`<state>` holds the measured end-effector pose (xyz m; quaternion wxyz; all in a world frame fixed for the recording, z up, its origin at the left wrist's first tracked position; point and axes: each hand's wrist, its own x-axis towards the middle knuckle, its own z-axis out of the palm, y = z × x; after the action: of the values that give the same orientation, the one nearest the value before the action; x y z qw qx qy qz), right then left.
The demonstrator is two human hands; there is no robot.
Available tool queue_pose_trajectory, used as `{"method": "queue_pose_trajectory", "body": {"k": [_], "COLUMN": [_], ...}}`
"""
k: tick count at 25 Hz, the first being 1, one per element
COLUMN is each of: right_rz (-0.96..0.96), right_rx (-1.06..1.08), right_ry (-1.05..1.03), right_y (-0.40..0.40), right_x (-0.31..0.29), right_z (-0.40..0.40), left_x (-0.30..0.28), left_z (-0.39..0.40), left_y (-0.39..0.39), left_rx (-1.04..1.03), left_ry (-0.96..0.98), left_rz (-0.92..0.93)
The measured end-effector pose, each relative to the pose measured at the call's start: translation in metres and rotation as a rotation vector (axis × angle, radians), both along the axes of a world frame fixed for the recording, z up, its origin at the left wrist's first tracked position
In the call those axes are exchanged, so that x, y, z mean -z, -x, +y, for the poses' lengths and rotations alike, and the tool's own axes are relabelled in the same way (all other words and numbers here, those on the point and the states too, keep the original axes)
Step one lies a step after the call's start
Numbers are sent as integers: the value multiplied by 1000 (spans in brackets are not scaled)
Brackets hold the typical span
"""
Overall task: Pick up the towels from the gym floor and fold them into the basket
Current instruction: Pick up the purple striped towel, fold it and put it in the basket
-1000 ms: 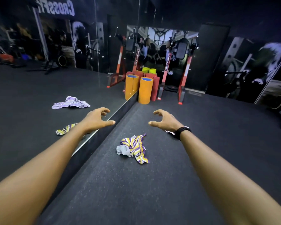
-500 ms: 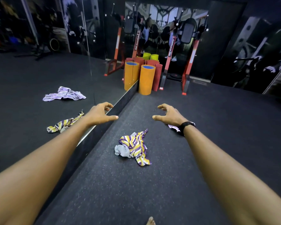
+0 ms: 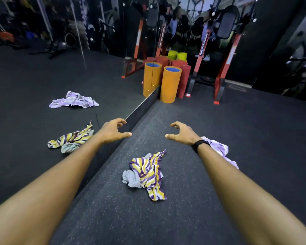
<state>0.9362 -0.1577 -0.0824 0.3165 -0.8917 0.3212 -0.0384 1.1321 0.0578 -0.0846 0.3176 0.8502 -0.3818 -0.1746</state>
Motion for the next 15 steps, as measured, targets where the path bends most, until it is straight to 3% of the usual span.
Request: {"method": "queue_pose_trajectory", "body": {"k": [5,15], "right_rz": [68,320], "right_rx": [-10,49], "right_ry": [-38,-194], "right_y": [-51,-169], "right_x": [43,188], "right_z": [-80,-213], "left_x": [43,184], "left_z": [-74,-233], "left_y": [-54,-199], "left_rx": [-1,44], "left_ry": [-69,-255], "left_rz": [44,280]}}
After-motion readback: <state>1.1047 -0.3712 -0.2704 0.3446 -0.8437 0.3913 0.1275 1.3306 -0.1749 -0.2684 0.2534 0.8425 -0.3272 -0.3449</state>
